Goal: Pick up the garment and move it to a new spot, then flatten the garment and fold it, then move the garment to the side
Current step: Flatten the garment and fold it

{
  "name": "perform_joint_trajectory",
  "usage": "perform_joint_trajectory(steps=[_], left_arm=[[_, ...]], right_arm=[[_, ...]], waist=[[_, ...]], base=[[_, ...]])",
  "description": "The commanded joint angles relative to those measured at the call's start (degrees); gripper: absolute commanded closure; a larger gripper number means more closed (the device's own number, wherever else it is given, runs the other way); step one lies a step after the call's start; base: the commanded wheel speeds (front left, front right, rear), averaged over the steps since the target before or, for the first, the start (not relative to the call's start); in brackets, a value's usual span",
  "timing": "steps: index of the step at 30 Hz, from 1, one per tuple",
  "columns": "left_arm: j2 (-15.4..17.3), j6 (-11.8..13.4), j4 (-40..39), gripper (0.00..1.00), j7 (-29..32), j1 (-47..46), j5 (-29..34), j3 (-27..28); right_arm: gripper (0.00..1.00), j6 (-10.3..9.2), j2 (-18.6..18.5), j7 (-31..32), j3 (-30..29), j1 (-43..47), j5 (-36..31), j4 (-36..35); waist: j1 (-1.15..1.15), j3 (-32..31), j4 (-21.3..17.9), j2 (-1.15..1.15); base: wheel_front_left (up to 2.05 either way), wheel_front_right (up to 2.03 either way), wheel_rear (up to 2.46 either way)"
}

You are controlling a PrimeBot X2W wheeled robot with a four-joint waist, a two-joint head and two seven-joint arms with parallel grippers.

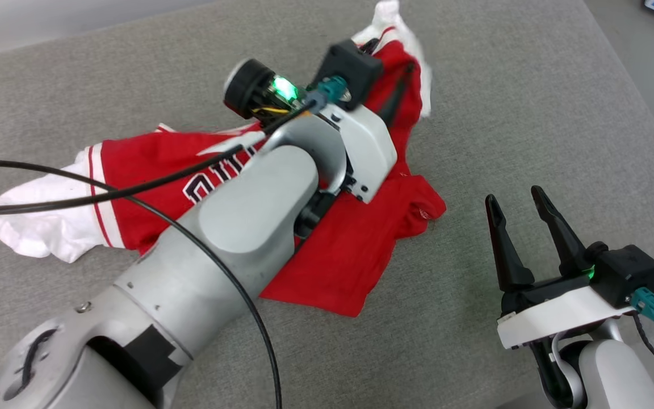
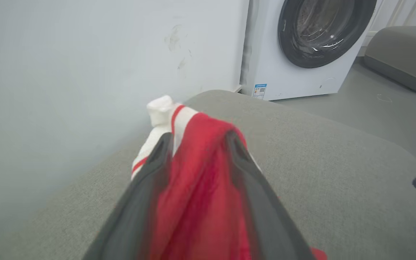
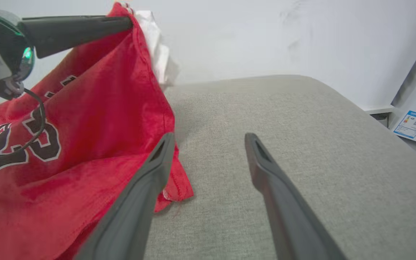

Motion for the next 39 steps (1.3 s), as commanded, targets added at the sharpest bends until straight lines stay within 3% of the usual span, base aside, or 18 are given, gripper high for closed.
perform_joint_trajectory(steps=[1, 8, 15, 24, 31, 35, 39], left_arm=[[-0.2, -0.6, 1.1, 0.0, -0.6, -0.1, 0.4, -0.4], [-1.4, -2.6, 6.0, 0.0, -5.2, 1.9, -0.4, -0.3], [1.4, -1.3, 3.8, 0.0, -8.2, 4.7, 0.0, 4.5], [10.7, 2.3, -11.7, 0.0, -8.2, 16.5, 4.0, 20.0], [18.0, 3.3, -20.8, 0.0, -8.2, 30.8, 5.8, 26.7], [20.0, 3.7, -27.5, 0.0, -8.2, 41.5, 6.1, 30.1], [18.6, 4.6, -34.5, 0.0, -8.2, 51.1, 8.6, 33.6]], right_arm=[[0.0, -0.02, 0.5, -0.5, 0.2, -0.8, 0.4, 0.3], [0.0, -0.02, 0.2, -0.8, -1.0, -0.5, -0.3, 1.2], [0.0, -0.02, -1.7, 0.7, -2.4, 0.4, -0.3, 0.5], [0.0, -0.02, -3.6, 3.6, -3.9, 3.1, 0.2, -1.2], [0.0, -0.02, -4.1, 5.1, -4.7, 5.7, 0.7, -2.1], [0.0, -0.02, -3.8, 5.5, -4.5, 6.9, 0.8, -2.2], [0.0, -0.02, -3.7, 5.8, -4.1, 7.9, 1.1, -2.3]], waist=[[0.0, 0.4, -0.4, 0.0], [0.0, -1.2, 2.7, 0.0], [0.0, -6.0, 9.1, 0.0], [0.0, -12.0, 17.3, 0.0], [0.0, -15.7, 21.0, 0.0], [0.0, -16.8, 21.5, 0.0], [0.0, -17.1, 21.6, 0.0]], base=[[0.0, 0.0, 0.0], [0.0, 0.0, 0.0], [0.0, 0.0, 0.0], [0.0, 0.0, 0.0], [0.0, 0.0, 0.0], [0.0, 0.0, 0.0], [0.0, 0.0, 0.0]])
